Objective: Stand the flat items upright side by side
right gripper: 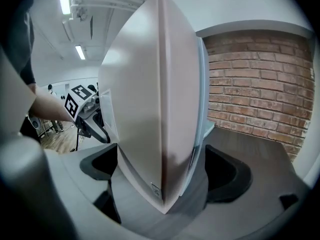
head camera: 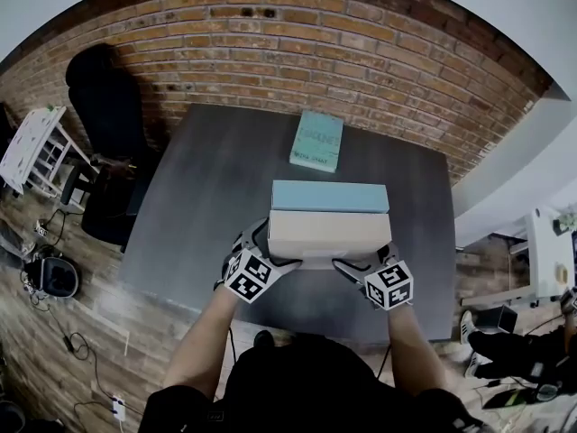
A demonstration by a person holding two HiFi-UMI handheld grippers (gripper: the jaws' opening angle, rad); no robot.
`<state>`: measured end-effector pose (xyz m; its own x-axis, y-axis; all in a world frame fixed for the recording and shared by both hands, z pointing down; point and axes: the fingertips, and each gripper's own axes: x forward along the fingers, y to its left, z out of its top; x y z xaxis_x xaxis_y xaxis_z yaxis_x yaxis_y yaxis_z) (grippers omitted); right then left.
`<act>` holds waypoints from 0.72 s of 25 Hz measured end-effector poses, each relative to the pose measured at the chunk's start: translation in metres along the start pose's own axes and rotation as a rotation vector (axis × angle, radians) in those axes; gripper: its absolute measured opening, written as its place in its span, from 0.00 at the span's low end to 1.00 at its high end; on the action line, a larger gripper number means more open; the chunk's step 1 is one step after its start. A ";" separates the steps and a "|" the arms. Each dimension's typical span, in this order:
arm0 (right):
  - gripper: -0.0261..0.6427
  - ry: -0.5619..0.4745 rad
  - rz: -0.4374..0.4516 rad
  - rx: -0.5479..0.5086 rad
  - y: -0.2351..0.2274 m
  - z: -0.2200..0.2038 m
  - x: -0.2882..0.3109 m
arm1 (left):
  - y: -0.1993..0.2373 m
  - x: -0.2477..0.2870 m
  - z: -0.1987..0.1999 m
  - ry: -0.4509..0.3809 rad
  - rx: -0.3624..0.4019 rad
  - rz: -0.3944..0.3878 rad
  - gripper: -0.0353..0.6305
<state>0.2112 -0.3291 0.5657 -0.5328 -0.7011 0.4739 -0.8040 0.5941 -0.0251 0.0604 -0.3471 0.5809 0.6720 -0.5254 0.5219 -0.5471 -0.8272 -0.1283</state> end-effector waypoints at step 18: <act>0.87 -0.090 -0.244 0.205 0.009 0.009 -0.047 | 0.015 -0.086 0.007 -0.191 -0.208 0.023 0.91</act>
<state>0.2269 -0.2948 0.5350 -0.3322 -0.8505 0.4078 -0.9422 0.3194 -0.1014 -0.0021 -0.3159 0.5285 0.7294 -0.5879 0.3497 -0.6407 -0.7663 0.0481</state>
